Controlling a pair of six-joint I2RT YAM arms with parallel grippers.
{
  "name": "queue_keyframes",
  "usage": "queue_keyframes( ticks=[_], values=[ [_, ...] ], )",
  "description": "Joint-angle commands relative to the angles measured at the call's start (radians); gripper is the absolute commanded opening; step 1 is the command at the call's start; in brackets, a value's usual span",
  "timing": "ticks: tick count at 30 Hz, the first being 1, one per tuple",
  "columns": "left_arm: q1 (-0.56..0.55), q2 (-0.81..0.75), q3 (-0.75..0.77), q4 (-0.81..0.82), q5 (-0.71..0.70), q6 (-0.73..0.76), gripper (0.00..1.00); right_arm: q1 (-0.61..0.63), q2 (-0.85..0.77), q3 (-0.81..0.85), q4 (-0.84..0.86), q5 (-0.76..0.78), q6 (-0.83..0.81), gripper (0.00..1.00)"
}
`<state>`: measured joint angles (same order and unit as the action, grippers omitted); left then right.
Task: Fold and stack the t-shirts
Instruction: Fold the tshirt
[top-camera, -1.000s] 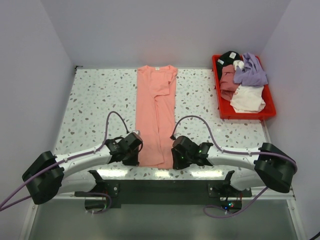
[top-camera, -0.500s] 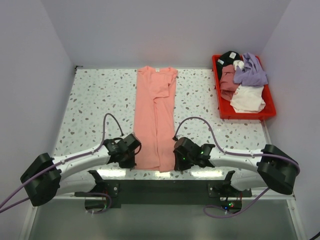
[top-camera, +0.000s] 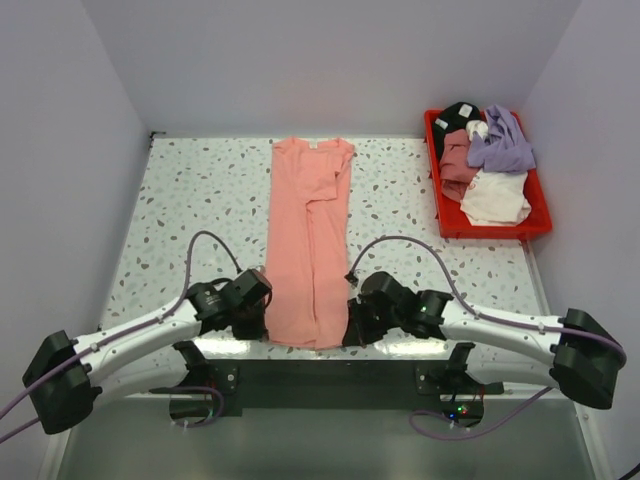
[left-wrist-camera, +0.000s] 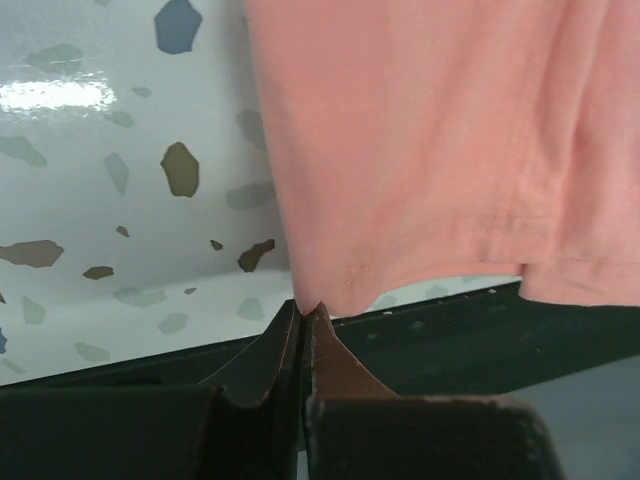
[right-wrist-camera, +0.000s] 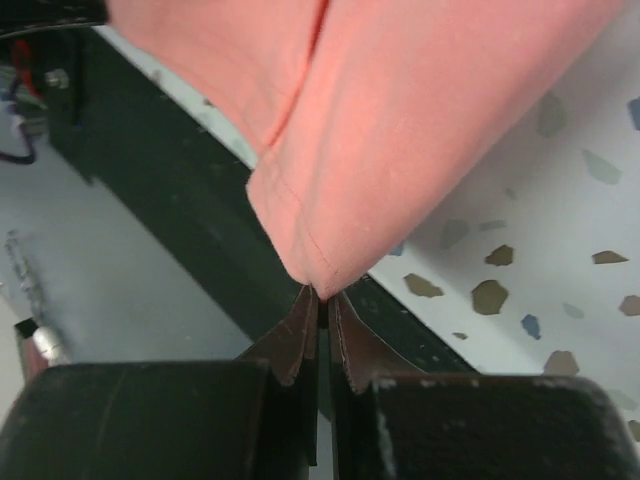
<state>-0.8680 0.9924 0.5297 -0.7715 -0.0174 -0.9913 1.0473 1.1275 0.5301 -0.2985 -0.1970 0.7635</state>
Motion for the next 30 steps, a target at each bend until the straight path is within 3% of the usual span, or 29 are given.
queue_keyframes(
  ticks=[1,5,6,9,17,20,24,30],
  values=[
    [-0.009,-0.072,0.035,0.008,0.051,0.017,0.00,0.010,-0.093,0.017,-0.002,-0.110,-0.023,0.00],
    [-0.009,-0.089,0.097,0.003,0.020,0.022,0.00,0.007,-0.133,0.091,-0.118,-0.013,-0.052,0.00],
    [-0.011,-0.086,0.113,0.003,-0.011,0.022,0.00,0.007,-0.130,0.131,-0.146,0.086,-0.058,0.00],
    [-0.009,-0.055,0.173,0.008,-0.108,0.020,0.00,-0.009,-0.083,0.194,-0.215,0.194,-0.062,0.00],
    [0.059,0.138,0.331,0.127,-0.335,0.069,0.00,-0.228,0.054,0.316,-0.082,0.166,-0.153,0.00],
    [0.157,0.164,0.332,0.225,-0.303,0.124,0.00,-0.268,0.106,0.384,-0.077,0.215,-0.202,0.00],
    [0.207,0.190,0.358,0.368,-0.280,0.187,0.00,-0.325,0.173,0.442,-0.065,0.223,-0.231,0.00],
    [0.276,0.319,0.470,0.383,-0.291,0.244,0.00,-0.388,0.293,0.547,-0.033,0.222,-0.266,0.00]
  ],
)
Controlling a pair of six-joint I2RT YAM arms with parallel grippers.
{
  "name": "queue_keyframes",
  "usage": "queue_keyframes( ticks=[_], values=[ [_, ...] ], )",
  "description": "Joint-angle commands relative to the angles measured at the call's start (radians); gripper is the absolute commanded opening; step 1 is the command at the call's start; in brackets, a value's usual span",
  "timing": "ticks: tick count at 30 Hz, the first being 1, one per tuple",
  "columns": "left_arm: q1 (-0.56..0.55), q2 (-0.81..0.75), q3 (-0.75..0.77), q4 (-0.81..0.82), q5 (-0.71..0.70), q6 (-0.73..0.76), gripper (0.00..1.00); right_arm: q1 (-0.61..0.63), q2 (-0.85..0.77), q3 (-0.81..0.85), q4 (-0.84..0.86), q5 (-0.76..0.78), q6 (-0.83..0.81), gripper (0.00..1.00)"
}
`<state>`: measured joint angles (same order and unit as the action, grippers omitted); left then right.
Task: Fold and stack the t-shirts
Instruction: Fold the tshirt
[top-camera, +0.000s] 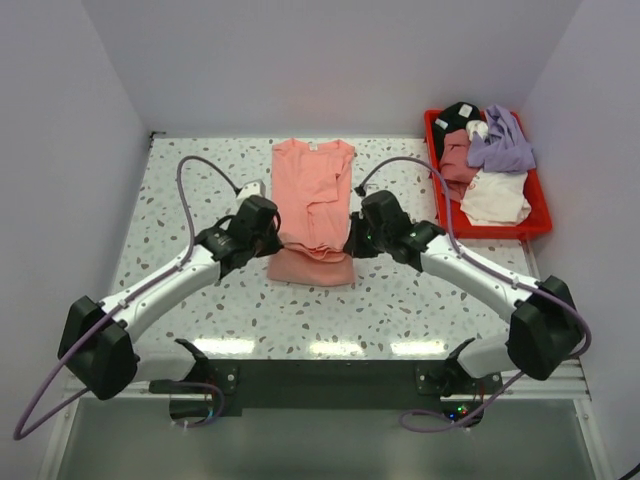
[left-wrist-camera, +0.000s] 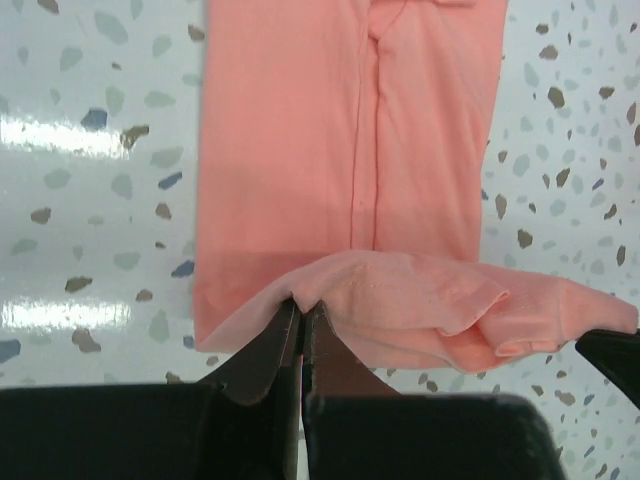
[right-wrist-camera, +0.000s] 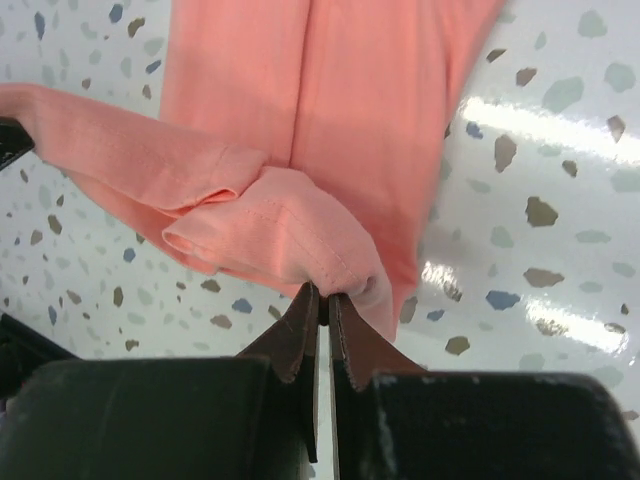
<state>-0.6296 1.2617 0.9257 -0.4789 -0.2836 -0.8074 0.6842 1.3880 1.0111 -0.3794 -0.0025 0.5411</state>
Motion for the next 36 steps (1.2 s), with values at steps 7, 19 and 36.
queue_keyframes(
  ticks=[7,19,36],
  values=[
    [0.132,0.185,0.168,0.125,0.032,0.125,0.00,-0.080,0.172,0.207,0.056,0.004,-0.095,0.00],
    [0.220,0.386,0.288,0.146,0.121,0.200,0.03,-0.153,0.361,0.348,0.053,-0.059,-0.116,0.00],
    [0.268,0.570,0.386,0.140,0.144,0.240,0.16,-0.206,0.520,0.431,0.048,-0.085,-0.105,0.03]
  ],
)
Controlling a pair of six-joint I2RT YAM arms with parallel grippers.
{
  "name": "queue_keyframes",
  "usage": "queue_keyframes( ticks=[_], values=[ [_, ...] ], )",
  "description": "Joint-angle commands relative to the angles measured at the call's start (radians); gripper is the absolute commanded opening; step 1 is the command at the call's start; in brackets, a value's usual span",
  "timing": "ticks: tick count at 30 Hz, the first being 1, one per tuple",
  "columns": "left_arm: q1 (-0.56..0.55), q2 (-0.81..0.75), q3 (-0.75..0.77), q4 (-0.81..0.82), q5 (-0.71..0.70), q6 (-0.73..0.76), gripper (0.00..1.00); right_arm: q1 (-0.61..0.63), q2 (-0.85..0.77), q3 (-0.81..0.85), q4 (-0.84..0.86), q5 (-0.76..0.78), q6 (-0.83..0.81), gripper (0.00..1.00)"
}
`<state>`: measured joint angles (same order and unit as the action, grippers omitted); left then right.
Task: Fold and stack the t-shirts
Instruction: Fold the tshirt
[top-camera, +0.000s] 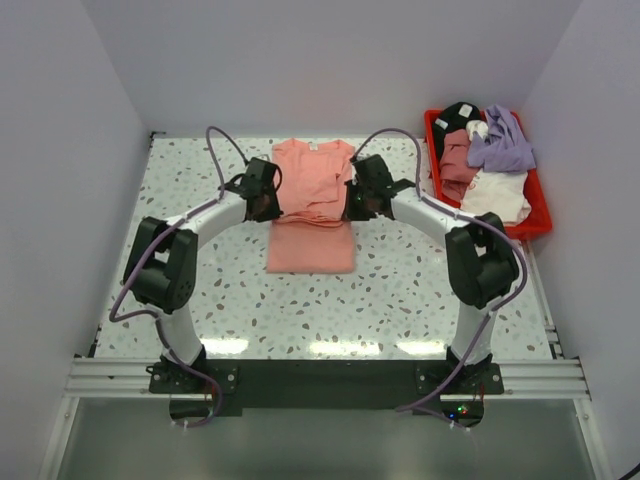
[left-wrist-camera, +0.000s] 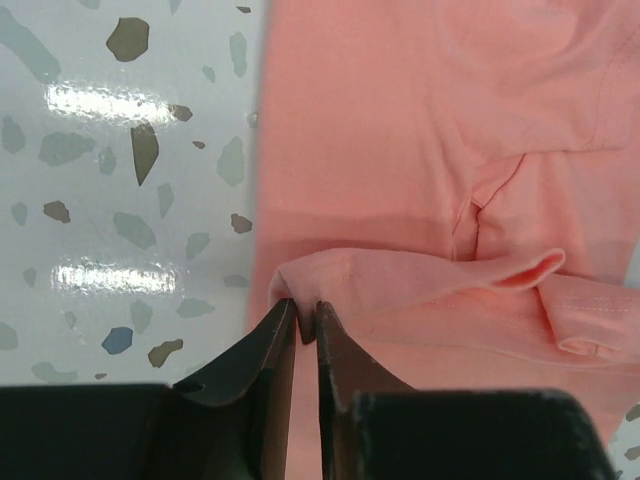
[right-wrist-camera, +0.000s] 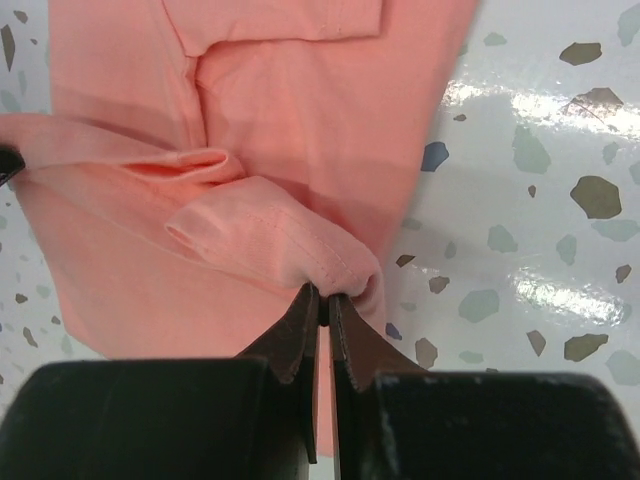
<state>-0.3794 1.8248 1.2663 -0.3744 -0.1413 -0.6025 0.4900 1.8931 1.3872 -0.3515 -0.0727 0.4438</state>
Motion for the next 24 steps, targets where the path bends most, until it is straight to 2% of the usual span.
queue_keyframes(
  ticks=[1,2,4,5,6,7,8,10,11,19,24],
  values=[
    [0.017,0.011,0.047,0.037,0.000,0.036,0.20,-0.013,0.021,0.061,0.017,-0.022,-0.008,0.07],
    [0.017,0.014,0.051,0.035,-0.006,0.035,0.24,-0.014,0.027,0.067,0.014,-0.022,-0.008,0.11],
    [0.017,0.014,0.056,0.034,-0.004,0.038,0.40,-0.019,0.040,0.088,0.006,-0.030,-0.010,0.22],
    [0.017,0.007,0.058,0.034,-0.001,0.040,0.65,-0.021,0.041,0.098,0.000,-0.033,-0.014,0.31],
    [0.017,0.002,0.058,0.034,-0.001,0.043,0.75,-0.024,0.040,0.111,-0.009,-0.036,-0.019,0.38],
    [0.017,-0.016,0.056,0.034,-0.001,0.044,0.91,-0.022,0.032,0.118,-0.010,-0.045,-0.023,0.46],
    [0.017,-0.028,0.050,0.034,-0.001,0.044,0.98,-0.022,0.024,0.121,-0.012,-0.050,-0.033,0.67],
    [0.017,-0.077,0.033,0.038,0.002,0.041,1.00,-0.022,0.003,0.113,-0.014,-0.058,-0.039,0.93],
    [0.017,-0.097,0.001,0.051,0.012,0.040,1.00,-0.024,-0.023,0.105,-0.012,-0.074,-0.043,0.99],
    [0.017,-0.372,-0.246,0.098,0.054,-0.034,1.00,0.001,-0.199,-0.112,0.069,-0.216,-0.057,0.99],
    [0.017,-0.502,-0.439,0.129,0.098,-0.075,1.00,0.050,-0.279,-0.232,0.071,-0.185,-0.048,0.99]
  ],
)
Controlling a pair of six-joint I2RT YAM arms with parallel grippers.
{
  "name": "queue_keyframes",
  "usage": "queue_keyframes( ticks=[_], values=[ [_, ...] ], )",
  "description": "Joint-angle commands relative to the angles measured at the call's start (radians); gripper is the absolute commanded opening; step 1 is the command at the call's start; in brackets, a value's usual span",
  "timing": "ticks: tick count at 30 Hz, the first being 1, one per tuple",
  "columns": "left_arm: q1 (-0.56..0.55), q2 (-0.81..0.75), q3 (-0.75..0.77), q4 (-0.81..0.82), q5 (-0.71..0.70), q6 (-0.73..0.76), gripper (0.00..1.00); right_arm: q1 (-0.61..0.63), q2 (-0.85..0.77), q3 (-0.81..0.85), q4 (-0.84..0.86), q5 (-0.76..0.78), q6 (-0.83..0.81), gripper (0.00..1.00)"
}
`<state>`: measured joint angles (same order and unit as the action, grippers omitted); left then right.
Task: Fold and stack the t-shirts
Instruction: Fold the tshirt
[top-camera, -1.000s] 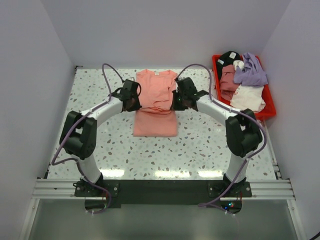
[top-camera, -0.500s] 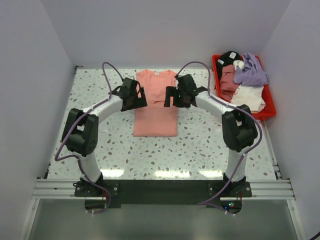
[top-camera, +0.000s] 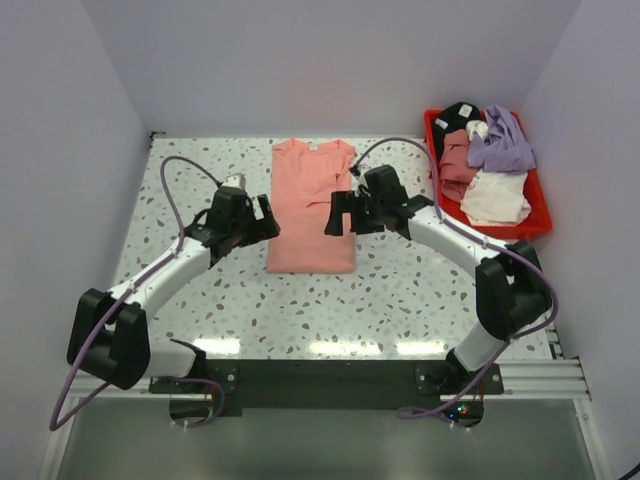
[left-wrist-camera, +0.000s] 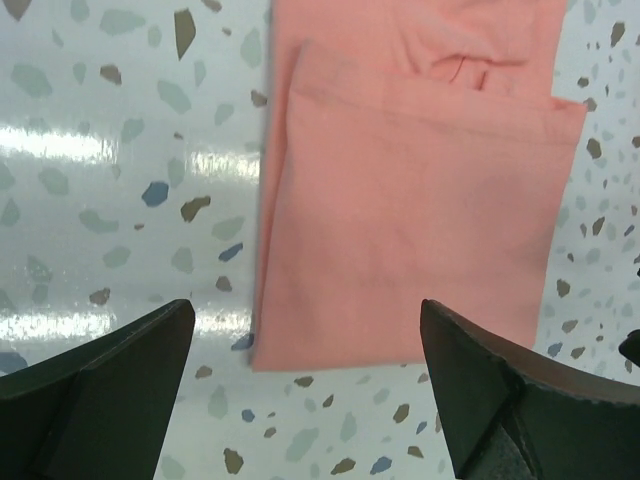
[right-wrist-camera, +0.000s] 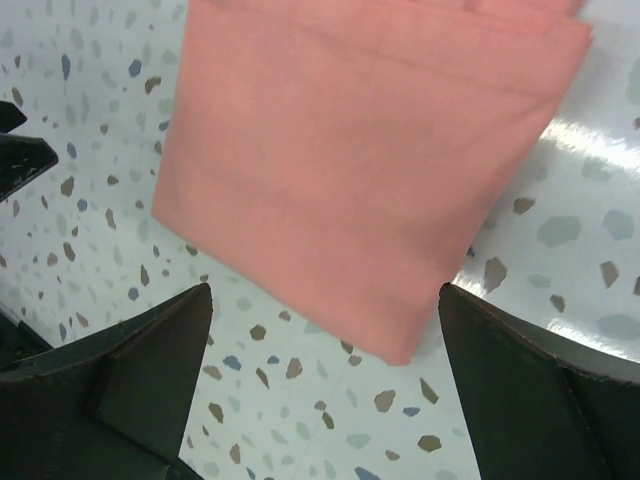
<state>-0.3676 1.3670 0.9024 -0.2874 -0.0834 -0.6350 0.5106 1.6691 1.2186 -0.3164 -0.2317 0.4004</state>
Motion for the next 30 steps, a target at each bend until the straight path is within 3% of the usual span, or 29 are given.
queue_keyframes(
  ticks=[1,11,19,25,30],
  values=[
    [0.004,-0.071,-0.121,0.047,0.048,-0.048,1.00,0.035,-0.068,-0.085,0.040,-0.020,0.001,0.99],
    [0.004,-0.060,-0.258,0.116,0.142,-0.058,0.98,0.039,-0.151,-0.272,0.082,0.006,0.074,0.99],
    [0.004,0.021,-0.247,0.134,0.155,-0.049,0.66,0.039,-0.161,-0.301,0.080,0.014,0.091,0.99],
    [0.004,0.063,-0.231,0.132,0.136,-0.043,0.51,0.039,-0.170,-0.315,0.080,0.028,0.092,0.99],
    [0.004,0.090,-0.234,0.140,0.159,-0.043,0.43,0.037,-0.163,-0.314,0.079,0.032,0.091,0.99]
  ],
)
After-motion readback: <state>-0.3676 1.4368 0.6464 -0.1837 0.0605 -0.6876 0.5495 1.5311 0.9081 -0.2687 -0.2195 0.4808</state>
